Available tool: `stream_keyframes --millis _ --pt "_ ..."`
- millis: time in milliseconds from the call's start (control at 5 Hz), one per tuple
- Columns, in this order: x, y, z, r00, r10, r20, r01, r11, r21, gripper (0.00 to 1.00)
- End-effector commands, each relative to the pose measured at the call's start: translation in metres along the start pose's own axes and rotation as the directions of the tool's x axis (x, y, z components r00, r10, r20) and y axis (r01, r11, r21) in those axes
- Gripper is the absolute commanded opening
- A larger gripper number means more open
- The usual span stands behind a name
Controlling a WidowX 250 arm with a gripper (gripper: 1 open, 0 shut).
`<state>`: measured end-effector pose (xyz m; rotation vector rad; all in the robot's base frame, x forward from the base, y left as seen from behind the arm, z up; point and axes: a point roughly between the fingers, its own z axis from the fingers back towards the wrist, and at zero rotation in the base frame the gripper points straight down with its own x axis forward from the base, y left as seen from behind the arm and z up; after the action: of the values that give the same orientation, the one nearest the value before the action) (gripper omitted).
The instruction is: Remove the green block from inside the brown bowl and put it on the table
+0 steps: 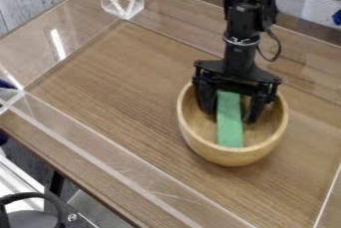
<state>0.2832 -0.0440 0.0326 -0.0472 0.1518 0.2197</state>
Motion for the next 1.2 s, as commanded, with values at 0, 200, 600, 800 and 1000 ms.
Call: stream_keyframes --millis 0,200,600,800,1000 --pt "0.0107 -0.0040 0.0104 0.999 -0.012 0.051 0.013 1.000 -0.020 1.00" --pt "0.0114 -0.0040 0.0095 0.999 -0.012 0.052 0.013 1.000 -0.021 1.00" --pt "0.0128 -0.0037 0.0079 0.998 -0.013 0.054 0.014 1.000 -0.021 1.00" --pt "0.0139 -0.0033 0.0049 0.999 -0.009 0.054 0.010 1.000 -0.021 0.00" --pt "0.0137 -0.0032 0.0049 0.999 -0.008 0.053 0.009 1.000 -0.023 0.00"
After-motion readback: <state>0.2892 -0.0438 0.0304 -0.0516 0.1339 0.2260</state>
